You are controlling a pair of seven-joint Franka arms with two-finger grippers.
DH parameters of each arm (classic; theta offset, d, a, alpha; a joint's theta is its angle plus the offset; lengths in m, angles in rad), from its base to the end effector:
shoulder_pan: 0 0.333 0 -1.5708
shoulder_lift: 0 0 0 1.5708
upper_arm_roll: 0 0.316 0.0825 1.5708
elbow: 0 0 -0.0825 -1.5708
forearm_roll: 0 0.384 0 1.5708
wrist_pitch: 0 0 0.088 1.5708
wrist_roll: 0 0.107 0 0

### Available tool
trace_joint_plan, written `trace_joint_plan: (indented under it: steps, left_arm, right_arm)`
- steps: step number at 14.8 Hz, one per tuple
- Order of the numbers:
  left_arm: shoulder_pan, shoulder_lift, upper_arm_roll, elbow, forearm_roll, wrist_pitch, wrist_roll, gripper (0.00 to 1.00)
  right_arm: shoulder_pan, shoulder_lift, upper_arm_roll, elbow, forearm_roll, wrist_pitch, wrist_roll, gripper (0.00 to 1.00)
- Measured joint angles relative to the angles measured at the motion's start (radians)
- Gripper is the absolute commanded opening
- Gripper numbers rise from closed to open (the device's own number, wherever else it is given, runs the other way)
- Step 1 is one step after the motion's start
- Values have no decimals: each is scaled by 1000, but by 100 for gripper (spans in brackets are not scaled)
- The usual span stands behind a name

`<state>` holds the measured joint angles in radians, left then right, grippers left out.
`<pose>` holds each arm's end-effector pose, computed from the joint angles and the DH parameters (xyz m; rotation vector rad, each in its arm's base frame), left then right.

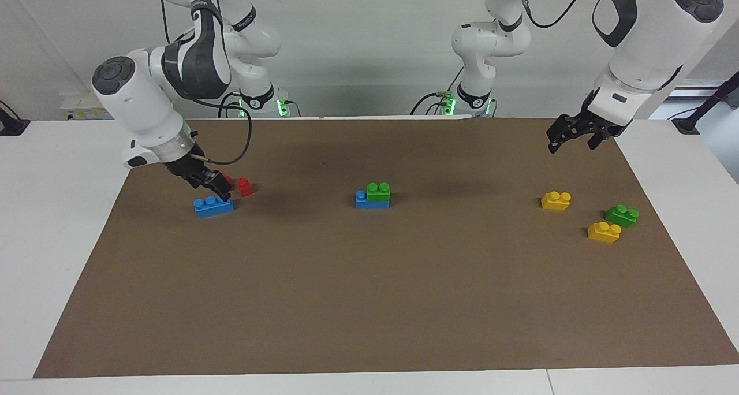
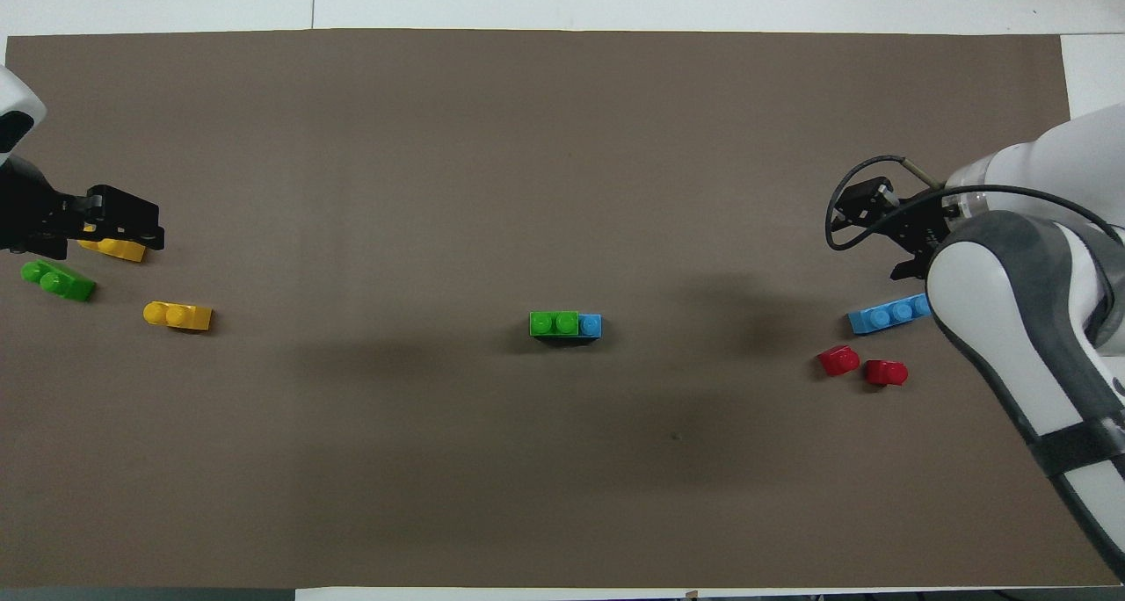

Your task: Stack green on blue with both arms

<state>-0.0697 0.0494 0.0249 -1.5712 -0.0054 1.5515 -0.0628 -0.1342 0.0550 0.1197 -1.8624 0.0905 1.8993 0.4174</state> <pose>0.5654 -0.0263 0.5950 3.1391 0.0284 -0.1087 0.5750 -0.0028 0.4831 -2.9734 0.6993 0.0548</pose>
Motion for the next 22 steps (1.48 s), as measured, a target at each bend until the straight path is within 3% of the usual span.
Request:
trace_joint_plan:
  steps: [7, 17, 22]
  left_arm:
    - [0, 0, -3, 1, -1, -2, 0, 100]
    - [0, -1, -3, 3, -1, -3, 0, 100]
    - [0, -8, -3, 7, -1, -4, 3, 100]
  right_arm:
    - [-51, -113, -2, 28, -3, -156, -241, 100]
    - [-57, -122, -4, 103, -45, -271, -332, 100]
    - [-57, -125, -4, 172, -60, -395, -343, 100]
